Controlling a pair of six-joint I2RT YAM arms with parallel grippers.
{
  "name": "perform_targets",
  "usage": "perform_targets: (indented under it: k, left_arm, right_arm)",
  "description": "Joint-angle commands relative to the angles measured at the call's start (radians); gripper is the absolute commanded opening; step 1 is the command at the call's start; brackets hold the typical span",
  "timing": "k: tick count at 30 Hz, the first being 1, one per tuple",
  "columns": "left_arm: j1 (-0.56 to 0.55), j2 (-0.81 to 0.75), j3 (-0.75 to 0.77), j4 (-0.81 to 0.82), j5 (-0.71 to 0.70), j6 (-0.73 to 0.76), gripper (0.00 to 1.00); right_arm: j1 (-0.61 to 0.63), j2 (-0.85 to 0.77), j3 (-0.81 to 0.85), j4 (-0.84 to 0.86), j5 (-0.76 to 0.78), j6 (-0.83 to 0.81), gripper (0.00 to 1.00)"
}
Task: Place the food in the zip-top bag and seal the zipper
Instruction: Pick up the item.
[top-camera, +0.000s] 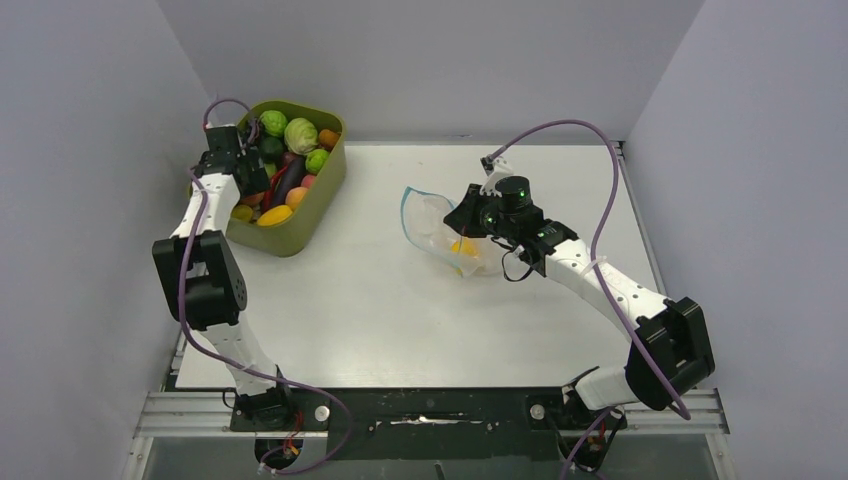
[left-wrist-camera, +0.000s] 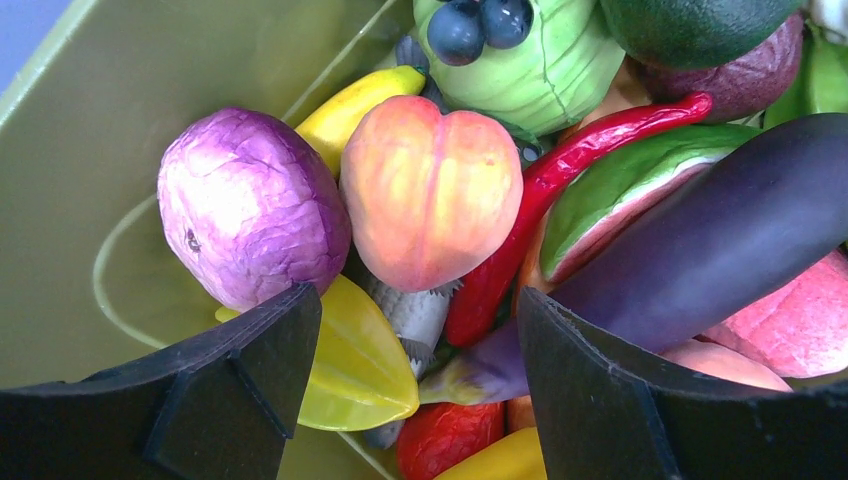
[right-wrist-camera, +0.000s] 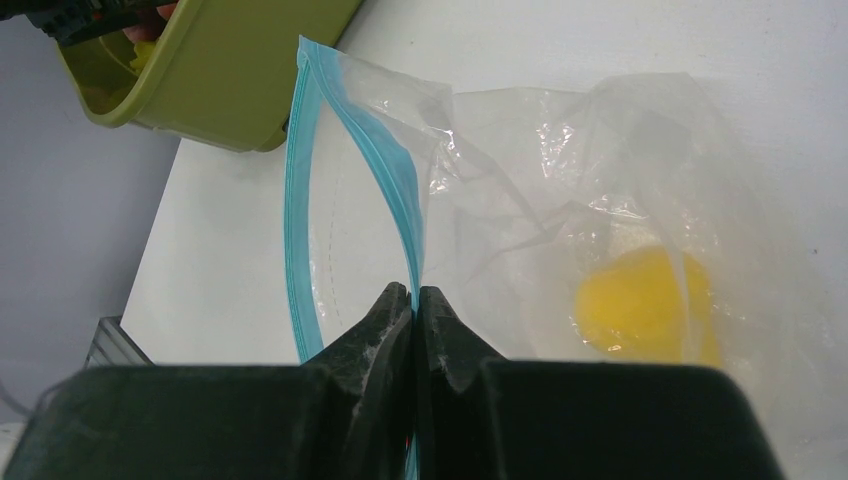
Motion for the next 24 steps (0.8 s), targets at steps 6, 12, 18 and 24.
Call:
perform_targets:
  k: [6, 12, 18, 24]
  left_arm:
    - [0.013, 0.027, 0.036, 0.014, -0.067, 0.024, 0.72]
    - [0.010, 0.047, 0.030, 0.015, -0.094, 0.041, 0.72]
    - [-0.008, 0.042, 0.008, 0.019, -0.094, 0.040, 0.69]
    - [-0.017, 0.029, -0.013, 0.033, -0.074, 0.035, 0.60]
  right_arm:
    - [-0.004, -0.022, 0.048, 0.059, -0.018, -0.017, 0.00]
    - [-0.004, -0.019, 0.039, 0.061, -0.021, -0.014, 0.00]
    - [-0.005, -0.026, 0.043, 0.067, -0.022, -0.014, 0.00]
    - [-0.005, -0.034, 0.039, 0.063, -0.024, -0.016, 0.00]
